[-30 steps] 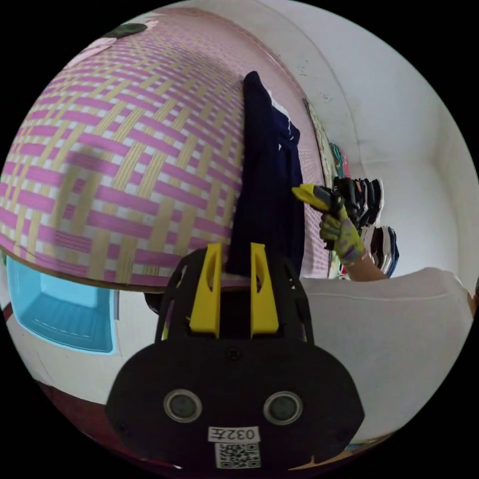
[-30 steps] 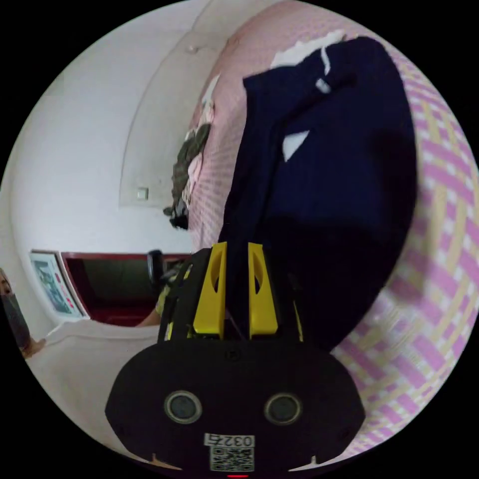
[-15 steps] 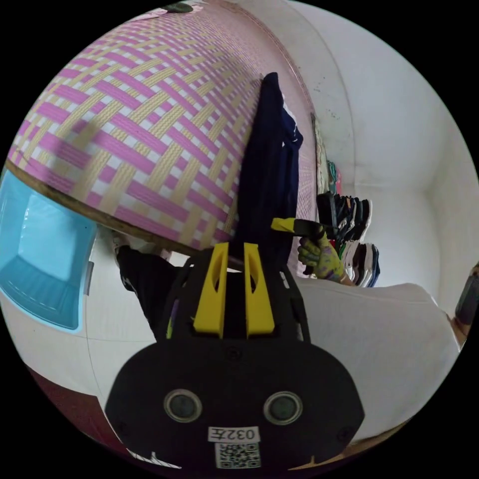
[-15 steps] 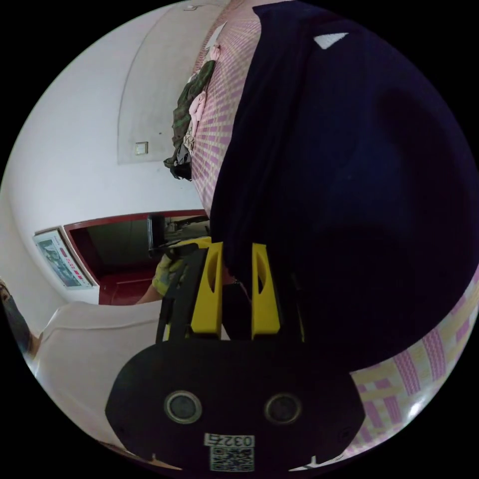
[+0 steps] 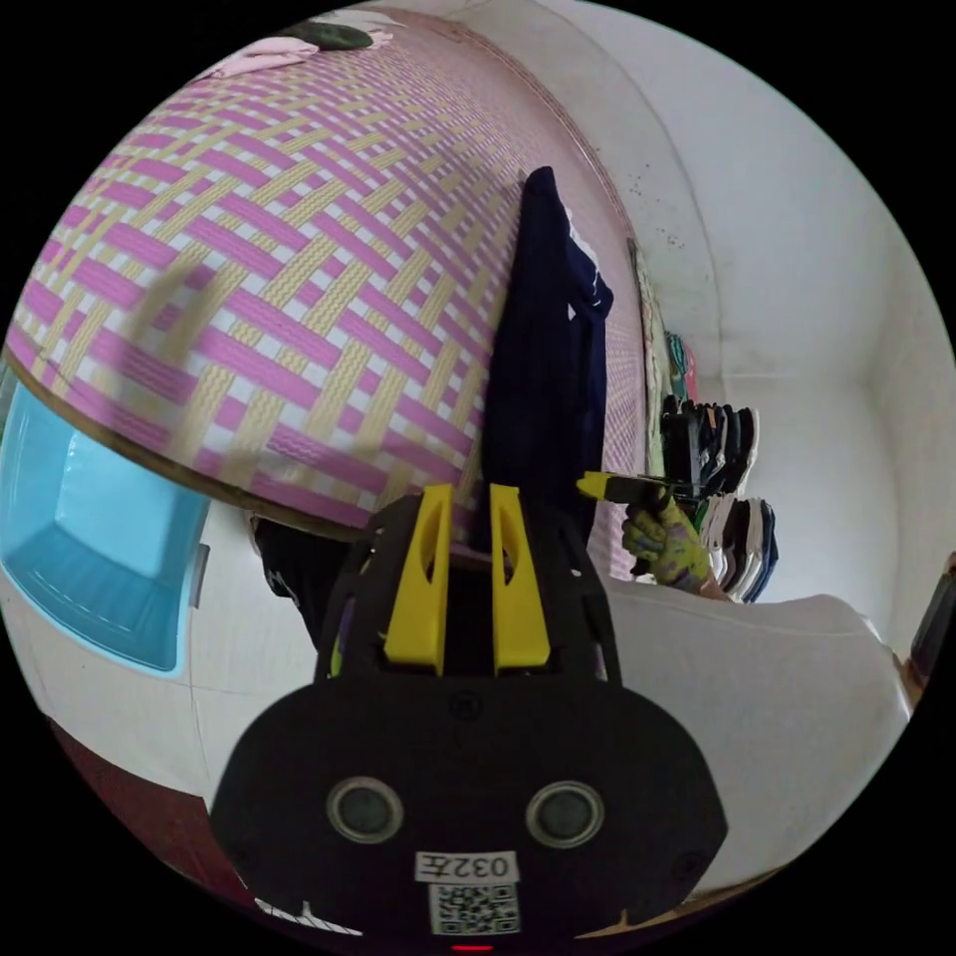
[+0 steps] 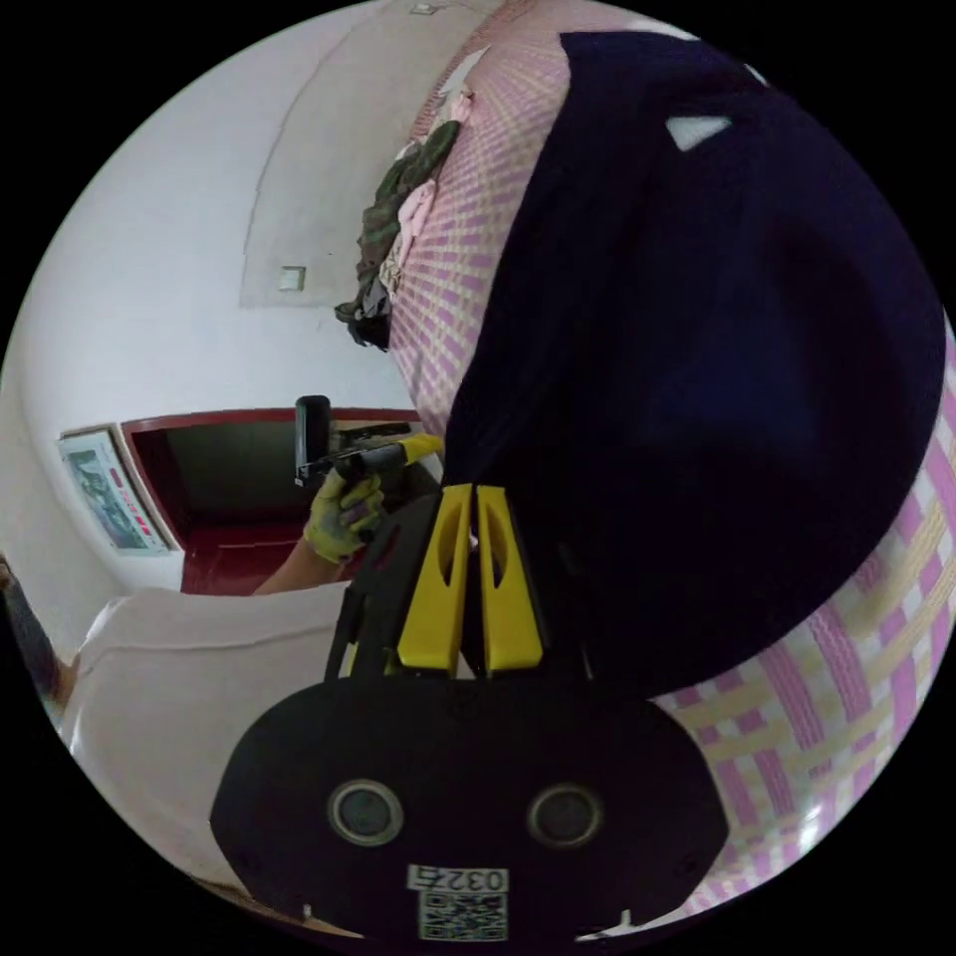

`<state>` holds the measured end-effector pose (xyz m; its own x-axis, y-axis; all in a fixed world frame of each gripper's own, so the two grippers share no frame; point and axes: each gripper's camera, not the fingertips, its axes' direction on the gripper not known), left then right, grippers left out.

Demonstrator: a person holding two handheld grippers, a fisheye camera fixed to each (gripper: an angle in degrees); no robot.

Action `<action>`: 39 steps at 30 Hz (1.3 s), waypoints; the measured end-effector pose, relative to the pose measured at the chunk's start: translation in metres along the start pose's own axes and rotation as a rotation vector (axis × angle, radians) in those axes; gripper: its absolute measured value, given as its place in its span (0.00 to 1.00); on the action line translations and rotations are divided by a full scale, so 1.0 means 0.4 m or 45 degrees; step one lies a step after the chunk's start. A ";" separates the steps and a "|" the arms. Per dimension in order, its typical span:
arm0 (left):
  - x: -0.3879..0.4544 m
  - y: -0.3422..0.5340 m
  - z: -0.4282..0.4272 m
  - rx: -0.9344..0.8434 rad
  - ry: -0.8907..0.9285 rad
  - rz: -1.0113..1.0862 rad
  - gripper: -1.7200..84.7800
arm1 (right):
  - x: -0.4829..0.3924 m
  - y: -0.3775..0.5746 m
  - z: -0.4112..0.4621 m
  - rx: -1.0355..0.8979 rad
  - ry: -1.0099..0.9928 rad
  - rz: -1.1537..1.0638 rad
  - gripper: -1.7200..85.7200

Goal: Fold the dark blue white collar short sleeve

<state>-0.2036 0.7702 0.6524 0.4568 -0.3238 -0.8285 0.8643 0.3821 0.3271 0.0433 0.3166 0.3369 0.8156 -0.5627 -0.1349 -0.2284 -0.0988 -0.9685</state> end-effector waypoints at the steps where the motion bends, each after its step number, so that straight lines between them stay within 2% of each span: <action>1: -0.004 -0.007 0.014 -0.011 0.019 -0.010 0.05 | 0.034 0.000 0.014 -0.036 -0.051 0.046 0.03; 3: -0.005 -0.020 0.034 -0.036 0.030 -0.014 0.05 | 0.069 0.005 0.032 -0.055 -0.151 0.083 0.07; 5: 0.000 -0.031 0.049 -0.050 0.021 -0.002 0.05 | 0.076 0.012 0.043 -0.056 -0.105 0.083 0.09; 10: 0.021 -0.064 0.077 -0.083 0.022 0.039 0.06 | 0.070 0.020 0.055 -0.049 -0.130 0.065 0.02; 12: 0.034 -0.076 0.092 -0.117 0.017 0.067 0.07 | 0.063 0.030 0.041 -0.024 -0.216 0.068 0.02; 15: 0.045 -0.094 0.114 -0.140 -0.006 0.073 0.05 | 0.090 0.038 0.046 -0.051 -0.079 0.119 0.03; 20: 0.059 -0.110 0.115 -0.163 -0.001 0.115 0.00 | 0.108 0.078 0.036 -0.038 -0.152 0.114 0.07; 24: 0.064 -0.108 0.057 -0.063 -0.032 0.086 0.00 | 0.095 0.138 -0.036 0.141 -0.156 0.043 0.07; 30: 0.008 -0.137 0.088 -0.166 -0.068 -0.084 0.03 | 0.143 0.178 -0.102 0.281 -0.176 0.089 0.07; 34: 0.083 -0.187 0.041 0.021 -0.225 0.021 0.03 | 0.159 0.190 -0.195 0.488 -0.132 0.106 0.08; 39: 0.147 -0.363 0.082 -0.003 -0.107 0.167 0.03 | 0.204 0.146 -0.295 0.751 -0.091 0.205 0.09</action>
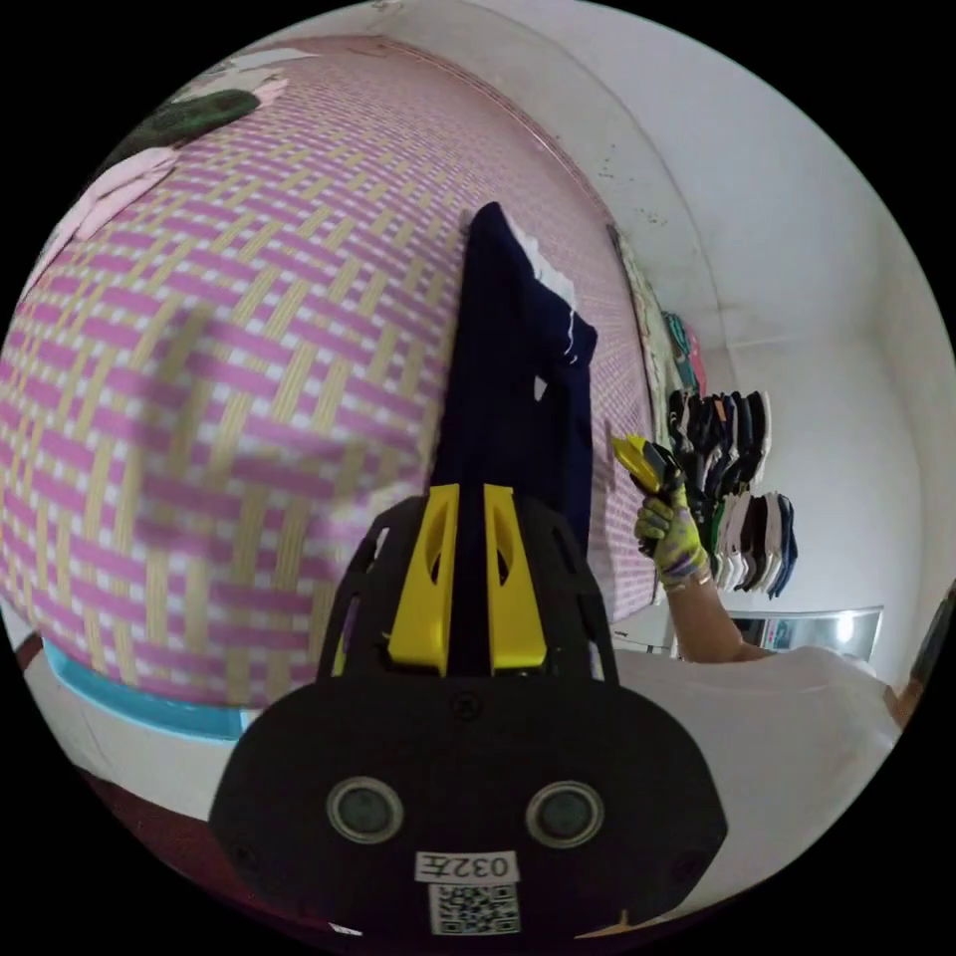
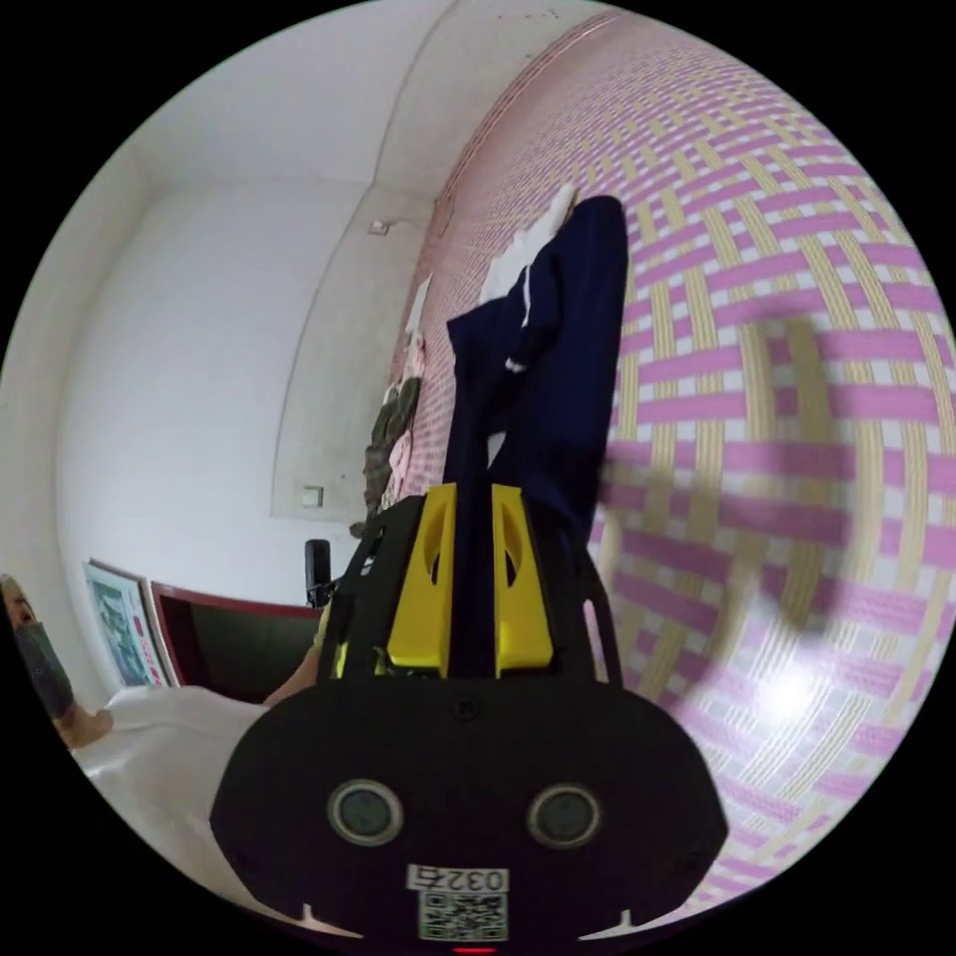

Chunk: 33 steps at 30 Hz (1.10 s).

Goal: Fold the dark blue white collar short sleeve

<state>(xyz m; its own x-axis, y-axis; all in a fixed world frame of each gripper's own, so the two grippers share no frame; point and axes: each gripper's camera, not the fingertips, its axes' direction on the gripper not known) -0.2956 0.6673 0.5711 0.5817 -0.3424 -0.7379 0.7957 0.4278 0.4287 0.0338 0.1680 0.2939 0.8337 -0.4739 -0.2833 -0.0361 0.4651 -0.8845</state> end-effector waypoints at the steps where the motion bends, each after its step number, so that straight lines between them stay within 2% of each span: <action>1: 0.009 -0.056 0.016 -0.004 0.033 0.027 0.03 | 0.009 -0.033 0.001 0.039 0.003 0.030 0.09; 9: 0.045 -0.440 0.130 -0.050 0.022 0.146 0.02 | 0.055 -0.202 0.084 0.139 0.034 0.265 0.13; 15: 0.008 -0.657 0.198 -0.016 0.106 0.104 0.01 | 0.019 -0.251 0.122 0.177 0.210 0.231 0.04; 16: 0.006 -0.684 0.201 0.004 0.139 0.117 0.01 | -0.005 -0.245 0.113 0.205 0.168 0.177 0.03; 18: 0.010 -0.717 0.209 0.016 0.170 0.159 0.01 | -0.062 -0.218 0.088 0.271 0.133 0.058 0.03; 20: 0.014 -0.743 0.228 -0.001 0.163 0.192 0.01 | -0.111 -0.183 0.076 0.286 0.248 -0.043 0.03; 22: 0.015 -0.771 0.255 -0.010 0.176 0.220 0.00 | -0.074 -0.145 0.083 0.275 0.403 0.030 0.03; 26: 0.011 -0.800 0.294 -0.056 0.141 0.213 0.00 | 0.042 -0.132 0.105 0.170 0.208 0.229 0.09; 31: 0.009 -0.826 0.309 -0.079 0.154 0.238 0.01 | -0.029 -0.151 0.051 0.363 0.453 0.132 0.09; 33: 0.036 -0.824 0.284 -0.002 0.219 0.320 0.01 | -0.052 -0.181 0.054 0.351 0.470 0.053 0.09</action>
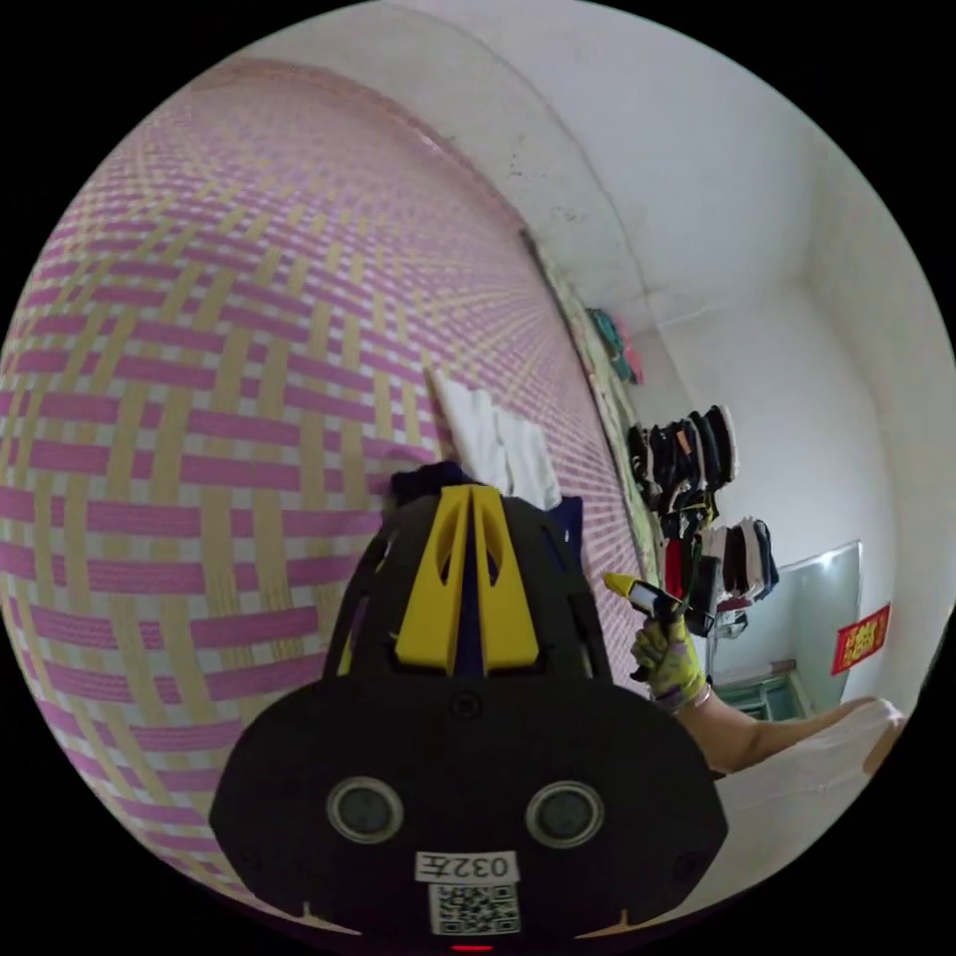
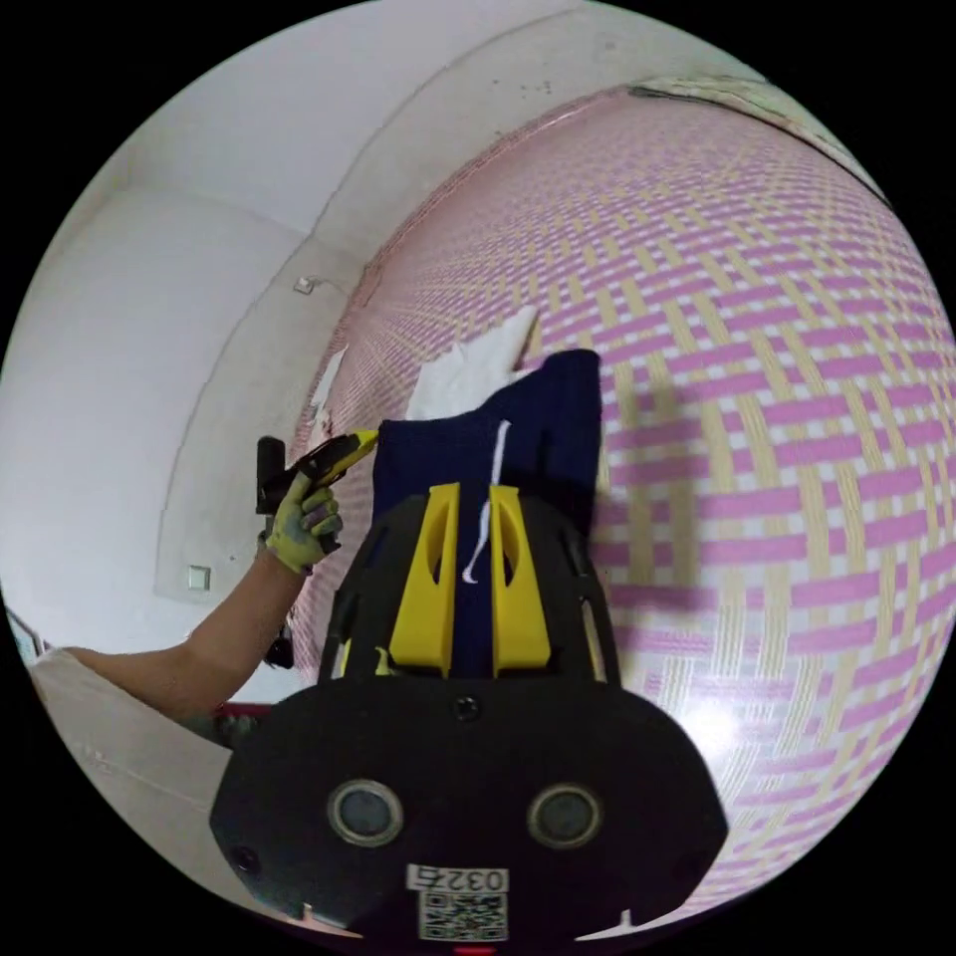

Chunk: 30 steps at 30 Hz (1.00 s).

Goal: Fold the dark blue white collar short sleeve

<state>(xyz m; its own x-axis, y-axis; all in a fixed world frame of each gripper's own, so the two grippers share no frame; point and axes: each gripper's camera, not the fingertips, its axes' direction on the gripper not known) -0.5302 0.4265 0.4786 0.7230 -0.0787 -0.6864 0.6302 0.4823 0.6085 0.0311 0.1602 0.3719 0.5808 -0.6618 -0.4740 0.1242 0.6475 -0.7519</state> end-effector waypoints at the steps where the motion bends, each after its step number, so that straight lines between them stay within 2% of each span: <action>1: 0.020 -0.005 -0.007 0.030 0.005 0.049 0.01 | -0.018 -0.017 0.013 -0.023 -0.026 -0.064 0.08; 7: -0.009 -0.043 0.059 -0.115 -0.176 0.025 0.01 | -0.043 -0.028 0.123 -0.231 0.001 -0.211 0.02; 9: -0.021 -0.044 0.063 -0.102 -0.130 0.064 0.01 | -0.017 -0.022 0.145 -0.277 0.031 -0.183 0.01; 12: -0.039 -0.041 0.048 -0.085 -0.082 0.013 0.01 | 0.025 -0.024 0.131 -0.250 -0.079 -0.120 0.01; 15: -0.022 0.004 -0.012 0.006 -0.040 0.000 0.01 | 0.016 -0.014 0.069 -0.184 -0.082 -0.178 0.01; 18: 0.003 0.117 -0.073 0.038 0.068 0.012 0.01 | 0.027 0.030 -0.008 -0.168 -0.122 -0.222 0.01; 20: 0.012 0.220 -0.094 -0.008 0.046 -0.004 0.01 | 0.052 0.076 -0.046 -0.188 -0.129 -0.221 0.01; 25: 0.001 0.580 -0.143 -0.143 0.028 -0.233 0.07 | 0.181 0.243 -0.132 -0.265 -0.227 -0.071 0.04; 30: 0.020 0.785 -0.187 -0.120 0.051 -0.362 0.09 | 0.270 0.352 -0.170 -0.371 -0.297 0.003 0.08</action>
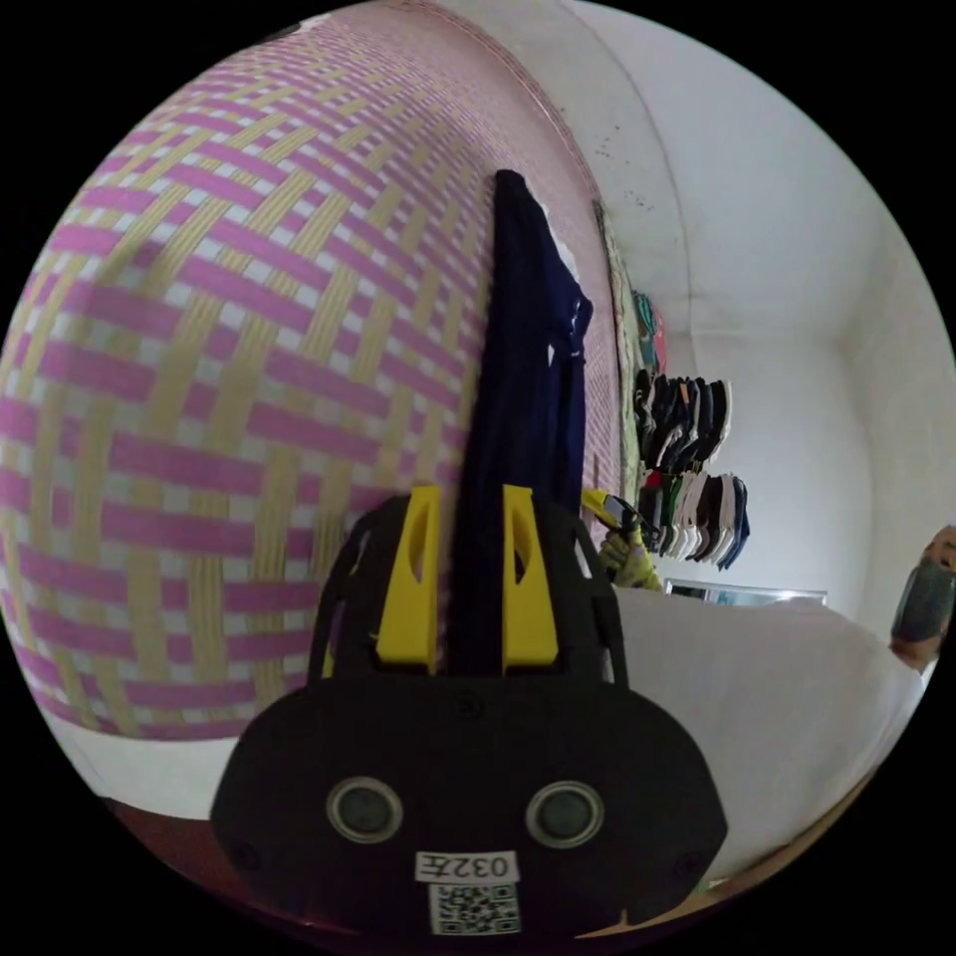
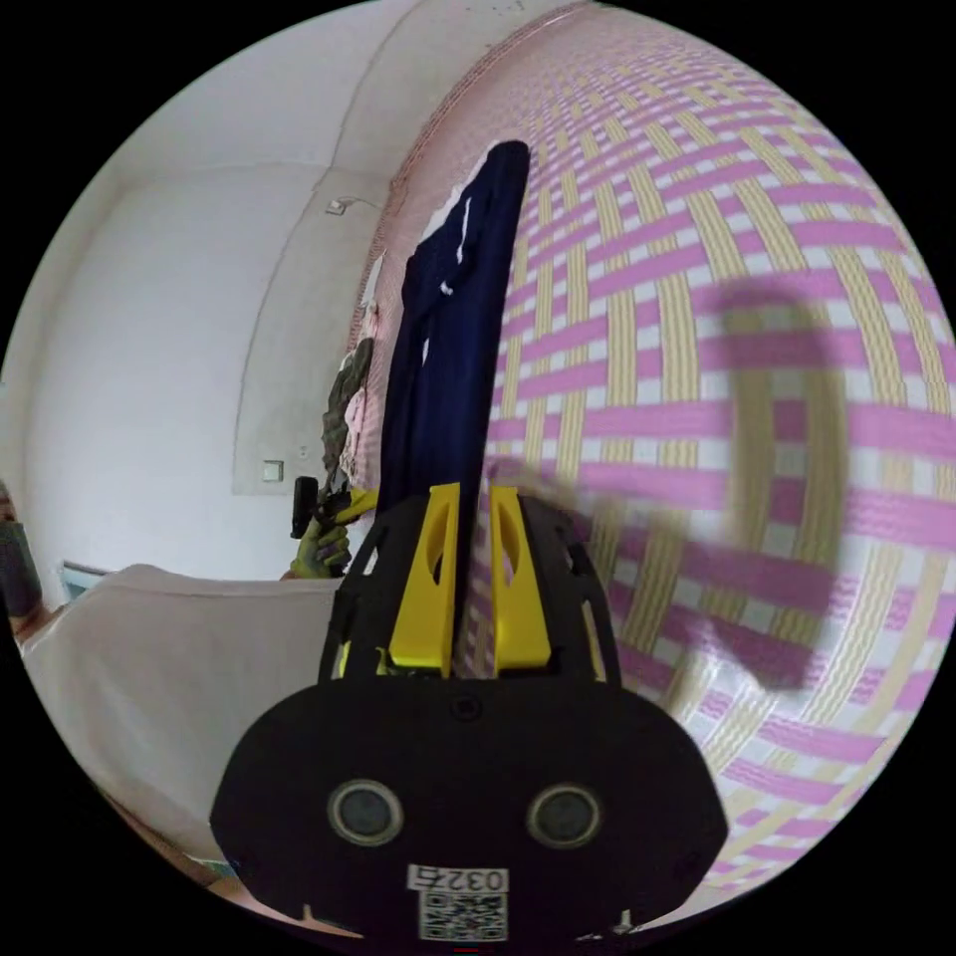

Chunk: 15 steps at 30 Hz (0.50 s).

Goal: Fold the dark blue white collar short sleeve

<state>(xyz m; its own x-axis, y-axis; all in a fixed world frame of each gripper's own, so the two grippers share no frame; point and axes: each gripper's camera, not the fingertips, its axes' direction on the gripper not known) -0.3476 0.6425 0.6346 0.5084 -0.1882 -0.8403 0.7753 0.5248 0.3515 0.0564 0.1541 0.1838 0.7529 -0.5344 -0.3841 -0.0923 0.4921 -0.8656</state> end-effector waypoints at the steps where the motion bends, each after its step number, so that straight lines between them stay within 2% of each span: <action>1: 0.004 0.027 -0.001 -0.002 -0.017 0.008 0.09 | 0.014 0.019 0.000 -0.034 -0.025 0.004 0.08; 4: 0.021 0.077 0.014 -0.050 -0.069 0.071 0.09 | 0.033 0.052 0.009 -0.126 -0.093 -0.046 0.08; 15: 0.015 0.170 0.056 -0.228 -0.028 0.176 0.05 | 0.027 0.148 0.095 -0.459 -0.252 -0.181 0.09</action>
<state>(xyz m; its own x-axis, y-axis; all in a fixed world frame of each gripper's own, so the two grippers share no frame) -0.2835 0.6585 0.6624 0.6147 -0.1210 -0.7794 0.6195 0.6857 0.3822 0.0839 0.2038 0.1407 0.8816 -0.4204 -0.2145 -0.1740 0.1329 -0.9757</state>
